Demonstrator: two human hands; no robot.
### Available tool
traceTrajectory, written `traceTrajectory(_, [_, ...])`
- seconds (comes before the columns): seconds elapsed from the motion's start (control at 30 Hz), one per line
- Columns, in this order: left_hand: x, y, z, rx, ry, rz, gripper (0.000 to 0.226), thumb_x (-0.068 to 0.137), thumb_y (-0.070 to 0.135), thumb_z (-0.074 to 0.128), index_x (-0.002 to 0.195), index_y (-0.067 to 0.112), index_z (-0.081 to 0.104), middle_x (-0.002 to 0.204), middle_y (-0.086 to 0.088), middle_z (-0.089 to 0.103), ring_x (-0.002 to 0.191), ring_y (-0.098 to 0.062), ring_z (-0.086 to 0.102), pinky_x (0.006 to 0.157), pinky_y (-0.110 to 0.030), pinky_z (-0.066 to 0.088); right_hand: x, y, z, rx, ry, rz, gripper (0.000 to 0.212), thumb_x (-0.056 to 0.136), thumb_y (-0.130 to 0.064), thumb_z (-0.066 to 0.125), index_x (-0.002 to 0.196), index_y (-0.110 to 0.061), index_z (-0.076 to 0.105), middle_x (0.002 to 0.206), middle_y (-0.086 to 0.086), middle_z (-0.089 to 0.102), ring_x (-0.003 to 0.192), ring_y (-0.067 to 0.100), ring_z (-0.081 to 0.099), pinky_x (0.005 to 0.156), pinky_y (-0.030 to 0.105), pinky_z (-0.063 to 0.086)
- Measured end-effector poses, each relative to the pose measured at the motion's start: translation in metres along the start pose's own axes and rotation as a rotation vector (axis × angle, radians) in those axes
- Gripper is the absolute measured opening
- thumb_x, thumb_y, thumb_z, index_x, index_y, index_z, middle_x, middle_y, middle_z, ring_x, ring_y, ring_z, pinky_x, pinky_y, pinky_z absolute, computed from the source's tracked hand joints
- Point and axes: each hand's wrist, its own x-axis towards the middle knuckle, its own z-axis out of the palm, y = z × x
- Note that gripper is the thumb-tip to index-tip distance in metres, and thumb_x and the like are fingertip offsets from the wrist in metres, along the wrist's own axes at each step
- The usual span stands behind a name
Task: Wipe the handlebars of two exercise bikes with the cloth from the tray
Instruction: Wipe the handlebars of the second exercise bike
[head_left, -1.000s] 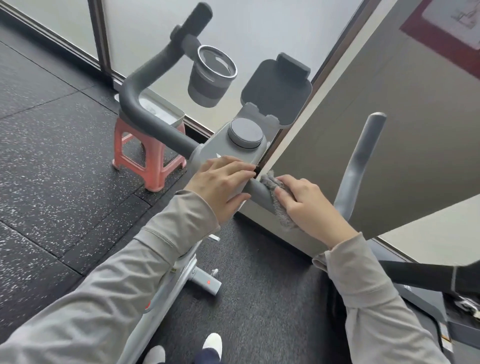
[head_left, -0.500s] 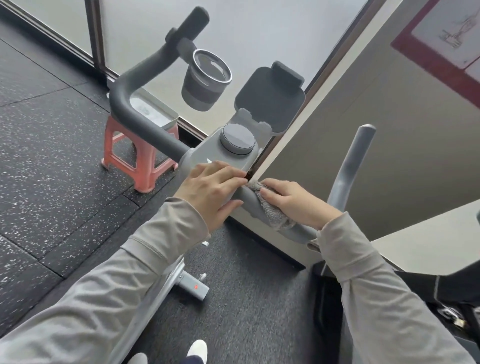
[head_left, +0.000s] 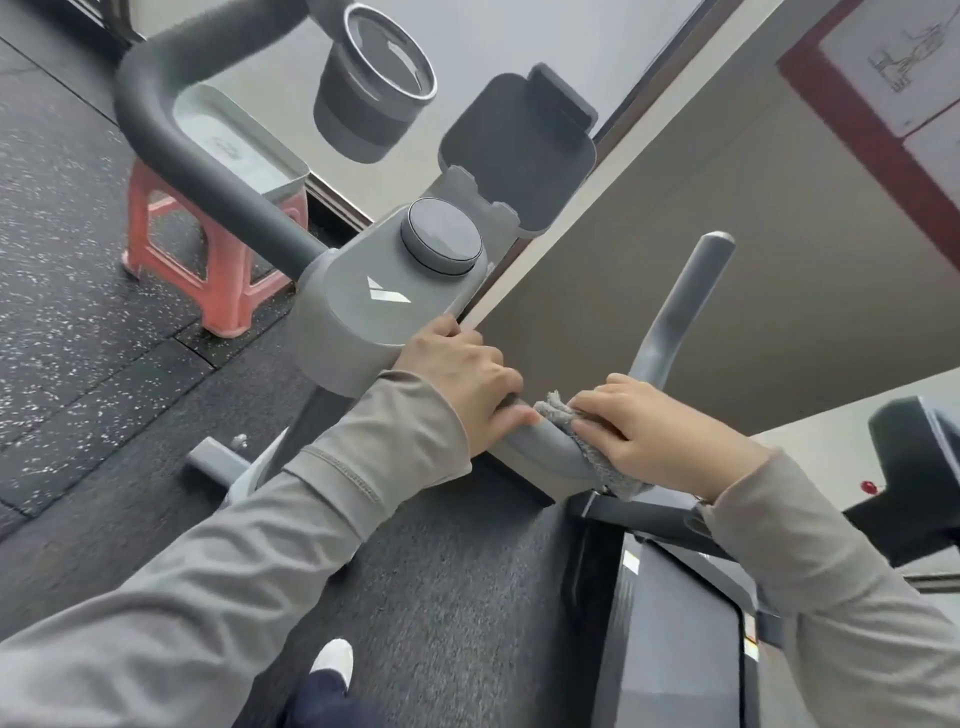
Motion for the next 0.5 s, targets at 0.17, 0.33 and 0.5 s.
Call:
traceTrajectory(0.17, [0.004, -0.001, 0.002, -0.063, -0.01, -0.032, 0.043, 0.087, 0.061, 0.037, 0.108, 0.035, 0.064, 0.109, 0.008, 0.066, 0.106, -0.015, 0.051, 0.096, -0.028, 0.025, 0.007, 0.023, -0.01, -0.042, 0.108, -0.072, 0.015, 0.09, -0.022, 0.057, 0.094, -0.012, 0.068, 0.078, 0.005, 0.061, 0.086, 0.019, 0.046, 0.075, 0.024, 0.036])
traceTrajectory(0.33, [0.004, -0.003, 0.003, -0.085, 0.0, -0.034, 0.043, 0.087, 0.062, 0.036, 0.106, 0.036, 0.064, 0.108, 0.008, 0.066, 0.105, -0.015, 0.051, 0.096, -0.028, 0.022, 0.023, 0.051, -0.019, -0.119, 0.268, -0.088, 0.017, 0.087, -0.016, 0.062, 0.1, -0.006, 0.068, 0.082, 0.01, 0.064, 0.085, 0.028, 0.05, 0.078, 0.025, 0.035])
traceTrajectory(0.5, [0.004, -0.002, 0.005, -0.089, 0.017, -0.039, 0.043, 0.087, 0.062, 0.036, 0.106, 0.036, 0.063, 0.107, 0.009, 0.066, 0.107, -0.015, 0.05, 0.094, -0.028, 0.018, 0.037, 0.075, -0.032, -0.248, 0.329, -0.093, 0.019, 0.086, -0.01, 0.064, 0.102, -0.001, 0.068, 0.084, 0.016, 0.066, 0.084, 0.035, 0.052, 0.082, 0.045, 0.047])
